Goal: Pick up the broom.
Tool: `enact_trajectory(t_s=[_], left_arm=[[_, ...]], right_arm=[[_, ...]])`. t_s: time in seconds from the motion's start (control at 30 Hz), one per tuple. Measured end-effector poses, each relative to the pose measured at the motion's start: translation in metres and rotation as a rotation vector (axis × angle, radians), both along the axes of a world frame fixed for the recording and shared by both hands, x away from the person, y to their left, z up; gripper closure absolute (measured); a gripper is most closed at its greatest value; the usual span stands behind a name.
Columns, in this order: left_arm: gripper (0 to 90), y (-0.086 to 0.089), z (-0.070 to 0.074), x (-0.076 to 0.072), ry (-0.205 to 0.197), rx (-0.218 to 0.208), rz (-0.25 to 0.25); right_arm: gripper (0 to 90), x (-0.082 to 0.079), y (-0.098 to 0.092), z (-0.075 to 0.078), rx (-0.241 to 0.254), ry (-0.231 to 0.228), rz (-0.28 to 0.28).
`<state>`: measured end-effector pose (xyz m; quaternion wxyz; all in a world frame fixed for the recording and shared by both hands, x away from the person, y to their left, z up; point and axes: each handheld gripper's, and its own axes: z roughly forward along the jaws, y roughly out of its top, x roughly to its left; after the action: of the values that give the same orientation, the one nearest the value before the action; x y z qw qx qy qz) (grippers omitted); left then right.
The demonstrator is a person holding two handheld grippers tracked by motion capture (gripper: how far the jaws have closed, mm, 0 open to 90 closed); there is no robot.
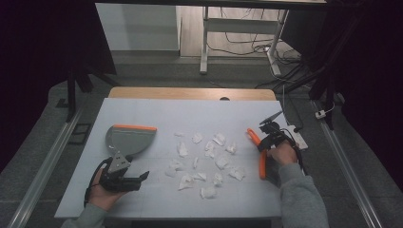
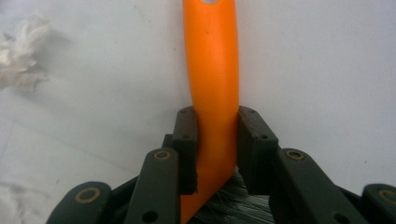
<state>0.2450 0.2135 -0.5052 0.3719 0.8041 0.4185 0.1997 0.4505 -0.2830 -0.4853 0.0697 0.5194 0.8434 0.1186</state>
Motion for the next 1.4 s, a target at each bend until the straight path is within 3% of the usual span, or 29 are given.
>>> enact_trajectory(t_s=[0.03,0.13,0.2,0.37,0.47,0.6,0.77,0.83,0.9,0.93,0.97,1.03,1.27,1.33,1.4], left_arm=[[20.0,0.000,0.000,0.000,0.001,0.000,0.000],[20.1,0.000,0.000,0.000,0.000,0.001,0.000],[20.1,-0.001,0.000,0.000,-0.002,0.001,0.000],[20.2,0.000,-0.001,0.001,0.001,0.002,0.000],[20.2,0.000,-0.001,0.001,0.004,-0.003,0.000],[20.3,-0.001,-0.001,0.002,0.006,-0.006,0.000],[20.2,-0.003,-0.001,0.003,0.007,-0.001,-0.001],[20.2,-0.004,-0.001,0.003,0.002,-0.002,-0.002],[20.2,-0.004,-0.001,0.003,0.001,-0.003,0.000],[20.2,-0.003,-0.001,0.003,0.000,-0.004,0.002],[20.2,-0.003,-0.001,0.004,0.000,-0.007,0.003],[20.2,-0.002,-0.001,0.004,-0.001,-0.008,0.006],[20.2,-0.002,0.001,0.004,-0.005,-0.012,0.010],[20.2,-0.002,0.001,0.004,-0.005,-0.013,0.009],[20.2,-0.003,0.001,0.004,-0.007,-0.014,0.011]], right_arm=[[70.8,0.000,0.000,0.000,0.000,0.000,0.000],[70.9,-0.004,-0.011,0.008,0.083,-0.002,0.013],[70.9,-0.005,-0.014,0.010,0.101,-0.007,0.012],[71.0,-0.013,-0.030,0.027,0.190,-0.056,0.020],[70.9,-0.017,-0.033,0.033,0.204,-0.088,0.037],[70.9,-0.025,-0.041,0.045,0.296,-0.120,0.036],[70.9,-0.031,-0.039,0.056,0.357,-0.156,0.055],[70.9,-0.038,-0.034,0.066,0.407,-0.211,0.084],[70.9,-0.040,-0.033,0.069,0.426,-0.227,0.092],[70.9,-0.043,-0.033,0.074,0.483,-0.250,0.097],[70.9,-0.043,-0.033,0.074,0.483,-0.250,0.097],[70.9,-0.048,-0.031,0.079,0.536,-0.269,0.110],[70.9,-0.056,-0.025,0.075,0.599,-0.292,0.116],[70.9,-0.059,-0.020,0.075,0.653,-0.304,0.114],[70.8,-0.061,-0.018,0.074,0.665,-0.310,0.104]])
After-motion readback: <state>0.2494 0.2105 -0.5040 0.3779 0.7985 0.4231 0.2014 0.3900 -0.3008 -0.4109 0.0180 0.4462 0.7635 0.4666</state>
